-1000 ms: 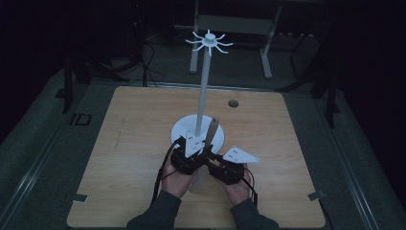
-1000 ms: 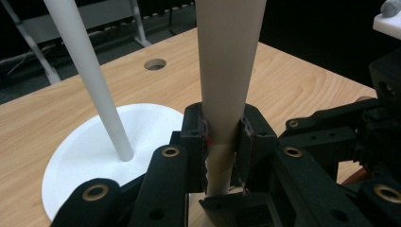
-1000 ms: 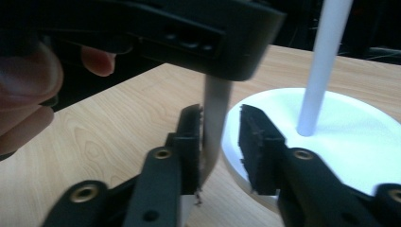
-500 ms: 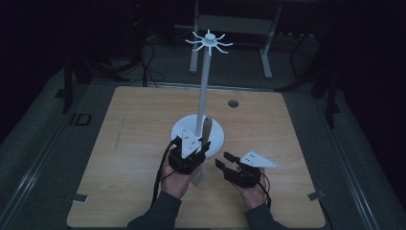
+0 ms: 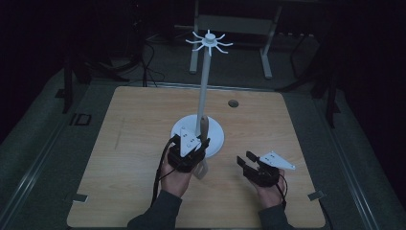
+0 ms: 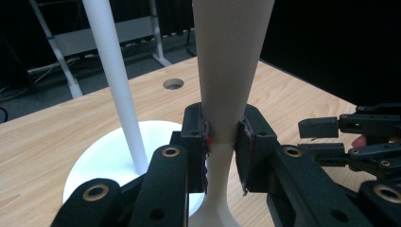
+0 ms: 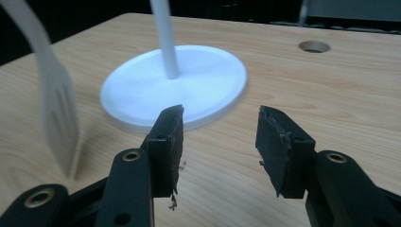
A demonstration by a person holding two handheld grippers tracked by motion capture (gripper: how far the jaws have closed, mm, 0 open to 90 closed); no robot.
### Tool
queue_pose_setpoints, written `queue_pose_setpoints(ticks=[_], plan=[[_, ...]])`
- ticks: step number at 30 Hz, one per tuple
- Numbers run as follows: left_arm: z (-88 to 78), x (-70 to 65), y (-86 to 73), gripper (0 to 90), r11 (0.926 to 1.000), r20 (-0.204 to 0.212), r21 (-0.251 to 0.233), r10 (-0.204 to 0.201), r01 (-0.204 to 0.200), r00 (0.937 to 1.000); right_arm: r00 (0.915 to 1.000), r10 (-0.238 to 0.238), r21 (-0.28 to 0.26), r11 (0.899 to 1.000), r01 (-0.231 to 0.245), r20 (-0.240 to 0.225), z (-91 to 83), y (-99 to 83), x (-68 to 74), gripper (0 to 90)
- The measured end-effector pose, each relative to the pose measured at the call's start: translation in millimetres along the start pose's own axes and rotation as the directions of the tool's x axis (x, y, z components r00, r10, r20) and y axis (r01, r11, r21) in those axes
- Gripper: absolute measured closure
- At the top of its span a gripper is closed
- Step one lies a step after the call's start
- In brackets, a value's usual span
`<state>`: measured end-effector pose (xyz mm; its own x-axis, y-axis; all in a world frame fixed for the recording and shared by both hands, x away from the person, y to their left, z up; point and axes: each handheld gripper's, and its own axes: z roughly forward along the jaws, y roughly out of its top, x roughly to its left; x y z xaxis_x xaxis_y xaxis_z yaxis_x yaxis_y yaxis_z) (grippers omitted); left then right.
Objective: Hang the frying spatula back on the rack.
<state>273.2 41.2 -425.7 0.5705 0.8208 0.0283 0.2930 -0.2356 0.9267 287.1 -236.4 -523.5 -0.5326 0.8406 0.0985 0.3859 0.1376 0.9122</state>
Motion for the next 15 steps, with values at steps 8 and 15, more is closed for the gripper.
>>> queue_pose_setpoints(ticks=[8,15], plan=[[-0.7,1.9,3.7,75.3,0.9999,-0.008,-0.014,-0.009,0.009,0.9999,0.9985,0.036,0.011,0.999,-0.036,0.041,-3.1,-2.1,-12.3,50.3],[-0.3,3.6,7.1,75.3,0.999,-0.023,-0.035,-0.029,0.028,0.9993,0.9951,-0.004,0.055,0.998,-0.002,0.099,0.7,-8.7,-17.9,50.4]])
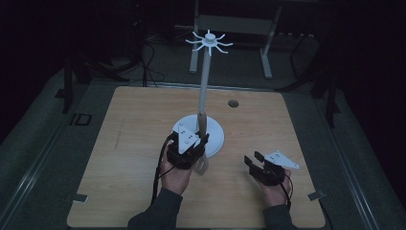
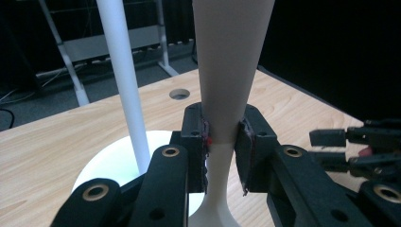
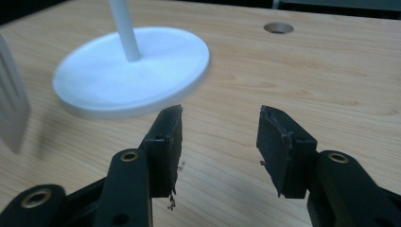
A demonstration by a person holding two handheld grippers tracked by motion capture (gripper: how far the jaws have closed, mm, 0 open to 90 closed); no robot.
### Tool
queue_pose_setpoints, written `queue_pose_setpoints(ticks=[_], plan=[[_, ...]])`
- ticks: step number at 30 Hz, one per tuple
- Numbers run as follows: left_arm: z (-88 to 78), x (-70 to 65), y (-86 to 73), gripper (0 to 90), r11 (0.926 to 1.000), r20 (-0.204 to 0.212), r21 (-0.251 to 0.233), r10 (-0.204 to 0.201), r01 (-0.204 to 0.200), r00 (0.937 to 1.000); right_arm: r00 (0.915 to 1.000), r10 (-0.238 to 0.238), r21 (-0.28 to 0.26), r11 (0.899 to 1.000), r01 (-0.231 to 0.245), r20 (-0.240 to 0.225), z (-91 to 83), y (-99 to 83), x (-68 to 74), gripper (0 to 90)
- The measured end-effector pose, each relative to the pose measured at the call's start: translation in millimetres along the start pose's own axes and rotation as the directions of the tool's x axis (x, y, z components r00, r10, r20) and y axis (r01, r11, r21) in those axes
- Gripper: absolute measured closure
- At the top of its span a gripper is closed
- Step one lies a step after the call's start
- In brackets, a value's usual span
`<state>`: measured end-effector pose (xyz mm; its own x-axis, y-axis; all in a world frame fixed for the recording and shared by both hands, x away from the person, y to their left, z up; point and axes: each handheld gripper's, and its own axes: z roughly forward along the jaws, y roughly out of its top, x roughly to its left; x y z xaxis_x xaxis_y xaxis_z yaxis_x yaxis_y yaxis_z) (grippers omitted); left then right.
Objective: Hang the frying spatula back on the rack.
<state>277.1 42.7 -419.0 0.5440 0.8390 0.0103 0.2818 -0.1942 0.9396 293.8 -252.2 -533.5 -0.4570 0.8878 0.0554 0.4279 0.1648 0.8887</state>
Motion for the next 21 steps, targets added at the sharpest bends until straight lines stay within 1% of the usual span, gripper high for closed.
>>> queue_pose_setpoints(ticks=[3,10,13,21], plan=[[0.1,0.9,1.7,75.3,1.0,-0.007,-0.007,-0.005,0.005,1.0,0.9999,-0.01,0.011,1.0,0.01,0.011,1.8,-1.7,-0.9,50.4],[-0.9,4.1,3.4,75.3,0.9994,-0.027,-0.022,-0.027,0.026,0.9993,0.9996,0.006,0.023,1.0,-0.006,0.027,2.7,-3.3,-3.7,49.4],[-0.8,4.7,4.4,75.3,0.9991,-0.029,-0.024,-0.035,0.034,0.999,0.9991,-0.013,0.028,1.0,0.012,0.04,2.9,-3.8,-3.5,49.0],[-1.9,1.7,14.0,75.3,0.9993,-0.056,-0.035,-0.014,0.012,0.9983,0.9988,-0.023,0.041,0.999,0.021,0.042,4.3,-5.1,-2.4,48.7]])
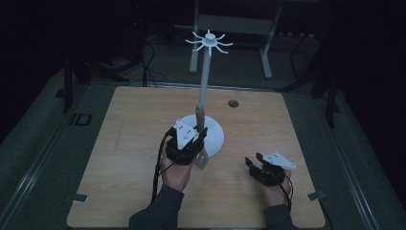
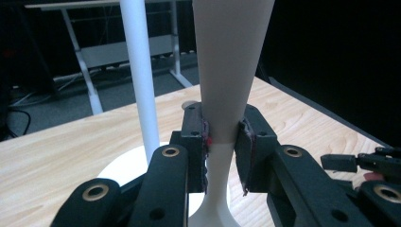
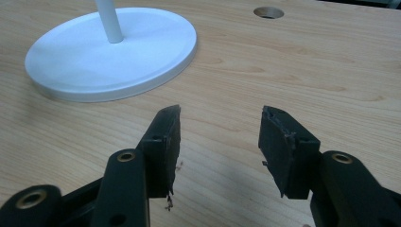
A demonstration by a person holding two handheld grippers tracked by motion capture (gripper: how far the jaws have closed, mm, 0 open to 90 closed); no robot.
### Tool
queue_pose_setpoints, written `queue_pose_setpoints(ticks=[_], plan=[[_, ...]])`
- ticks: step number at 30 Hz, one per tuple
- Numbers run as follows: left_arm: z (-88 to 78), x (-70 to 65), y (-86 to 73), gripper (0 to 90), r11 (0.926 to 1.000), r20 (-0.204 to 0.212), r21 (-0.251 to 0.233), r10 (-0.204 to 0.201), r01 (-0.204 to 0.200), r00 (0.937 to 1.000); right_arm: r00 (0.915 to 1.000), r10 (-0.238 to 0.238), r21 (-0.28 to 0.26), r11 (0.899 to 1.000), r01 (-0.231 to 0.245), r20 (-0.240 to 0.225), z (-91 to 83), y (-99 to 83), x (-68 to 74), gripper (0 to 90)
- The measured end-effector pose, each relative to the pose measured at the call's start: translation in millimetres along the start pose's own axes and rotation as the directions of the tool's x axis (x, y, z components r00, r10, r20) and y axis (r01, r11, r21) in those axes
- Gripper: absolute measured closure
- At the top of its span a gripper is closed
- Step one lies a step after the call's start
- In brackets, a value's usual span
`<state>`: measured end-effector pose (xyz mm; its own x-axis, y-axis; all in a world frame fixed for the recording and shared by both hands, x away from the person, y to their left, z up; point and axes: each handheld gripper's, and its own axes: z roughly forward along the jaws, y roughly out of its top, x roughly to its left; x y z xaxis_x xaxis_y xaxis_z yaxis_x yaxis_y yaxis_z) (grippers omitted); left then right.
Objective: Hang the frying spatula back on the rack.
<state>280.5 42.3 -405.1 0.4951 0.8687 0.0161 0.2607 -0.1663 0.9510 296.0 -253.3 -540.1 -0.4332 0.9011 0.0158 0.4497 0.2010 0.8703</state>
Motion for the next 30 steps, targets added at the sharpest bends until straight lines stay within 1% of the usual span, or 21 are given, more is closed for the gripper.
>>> queue_pose_setpoints(ticks=[5,11,16,23,30], plan=[[0.5,-0.4,6.3,75.3,1.0,-0.021,-0.006,0.006,-0.006,0.9998,0.9997,-0.022,0.005,1.0,0.022,0.009,0.0,-0.3,2.7,48.5],[1.9,0.4,14.3,75.3,0.9999,-0.048,-0.015,-0.008,0.007,0.9988,0.9994,-0.032,0.008,0.999,0.032,0.013,0.9,-0.7,4.2,47.7],[2.3,-0.8,22.2,75.2,0.9998,-0.075,-0.017,-0.007,0.006,0.9971,0.9995,-0.028,0.009,1.0,0.028,0.015,1.3,-1.7,3.5,47.5],[3.9,-1.0,34.6,75.2,0.9998,-0.1,-0.021,0.001,-0.003,0.995,0.9996,-0.026,0.01,1.0,0.025,0.014,1.2,-2.0,3.6,47.4],[5.6,0.8,45.0,75.2,0.9999,-0.124,-0.016,-0.005,0.003,0.9922,0.9996,-0.026,0.011,1.0,0.026,0.012,1.3,-2.2,4.0,47.3]])
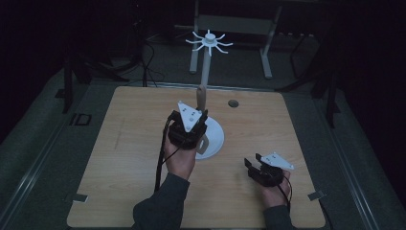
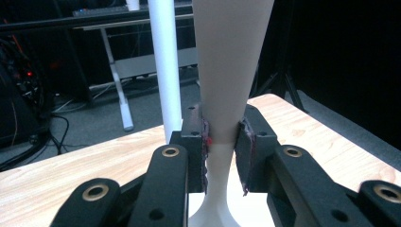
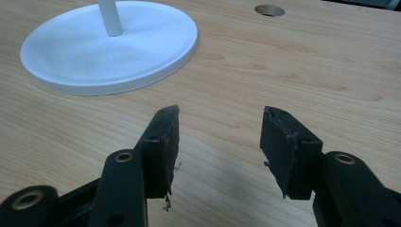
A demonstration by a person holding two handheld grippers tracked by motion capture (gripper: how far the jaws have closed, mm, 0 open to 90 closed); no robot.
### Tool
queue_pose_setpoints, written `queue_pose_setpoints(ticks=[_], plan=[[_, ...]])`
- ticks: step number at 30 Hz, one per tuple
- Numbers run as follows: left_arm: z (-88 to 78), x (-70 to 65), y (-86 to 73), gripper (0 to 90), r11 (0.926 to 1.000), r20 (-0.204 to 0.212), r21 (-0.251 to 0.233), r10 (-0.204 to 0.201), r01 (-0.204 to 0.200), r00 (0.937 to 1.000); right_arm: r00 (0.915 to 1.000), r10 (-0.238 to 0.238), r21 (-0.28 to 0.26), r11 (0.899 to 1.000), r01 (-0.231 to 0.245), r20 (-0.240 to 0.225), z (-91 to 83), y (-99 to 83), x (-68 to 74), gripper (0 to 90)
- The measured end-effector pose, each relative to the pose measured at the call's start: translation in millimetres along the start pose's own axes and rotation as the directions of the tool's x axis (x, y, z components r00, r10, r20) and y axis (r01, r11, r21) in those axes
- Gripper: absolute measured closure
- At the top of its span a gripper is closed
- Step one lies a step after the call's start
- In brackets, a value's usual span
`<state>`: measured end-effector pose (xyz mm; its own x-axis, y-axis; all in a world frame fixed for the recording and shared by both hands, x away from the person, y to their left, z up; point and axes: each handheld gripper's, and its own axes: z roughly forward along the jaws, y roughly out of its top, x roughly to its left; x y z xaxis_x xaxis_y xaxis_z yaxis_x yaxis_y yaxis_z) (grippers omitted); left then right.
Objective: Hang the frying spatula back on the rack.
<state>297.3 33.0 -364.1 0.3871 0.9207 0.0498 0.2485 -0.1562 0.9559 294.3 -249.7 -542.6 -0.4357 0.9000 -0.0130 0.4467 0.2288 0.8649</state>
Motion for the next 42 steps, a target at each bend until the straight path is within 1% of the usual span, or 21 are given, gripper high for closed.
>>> queue_pose_setpoints(ticks=[6,12,17,30,33,38,40,42], plan=[[1.6,1.3,5.3,75.2,1.0,-0.018,0.004,0.001,-0.001,0.9998,1.0,0.0,-0.001,1.0,0.0,0.0,0.5,-0.1,0.1,47.3],[4.0,1.9,11.3,75.2,0.9999,-0.053,0.012,-0.002,0.003,0.9986,1.0,-0.003,0.002,1.0,0.003,0.0,0.9,-0.3,0.7,47.3],[7.3,-0.6,18.8,75.2,0.9999,-0.066,0.01,0.01,-0.009,0.9978,1.0,0.0,0.004,1.0,0.0,0.0,1.0,-0.5,1.0,47.3],[18.2,-5.6,33.7,75.2,0.9998,-0.107,-0.001,0.017,-0.017,0.9941,1.0,0.001,-0.001,1.0,-0.001,-0.002,0.6,-0.4,0.6,47.3],[21.1,-5.8,36.8,75.2,0.9999,-0.115,-0.001,0.017,-0.017,0.9932,1.0,0.002,-0.001,1.0,-0.002,-0.002,0.7,-0.4,0.6,47.3],[25.0,-6.7,43.2,75.2,0.9996,-0.133,0.001,0.028,-0.028,0.9907,1.0,0.0,-0.002,1.0,0.0,-0.001,0.4,-0.4,0.4,47.3],[26.9,-7.1,45.5,75.1,0.9997,-0.137,0.0,0.023,-0.023,0.9904,1.0,0.002,-0.002,1.0,-0.002,-0.002,0.2,-0.4,0.4,47.3],[28.9,-7.8,47.6,75.1,0.9996,-0.143,0.004,0.028,-0.027,0.9893,1.0,0.002,-0.002,1.0,-0.002,-0.002,0.1,-0.4,0.4,47.3]])
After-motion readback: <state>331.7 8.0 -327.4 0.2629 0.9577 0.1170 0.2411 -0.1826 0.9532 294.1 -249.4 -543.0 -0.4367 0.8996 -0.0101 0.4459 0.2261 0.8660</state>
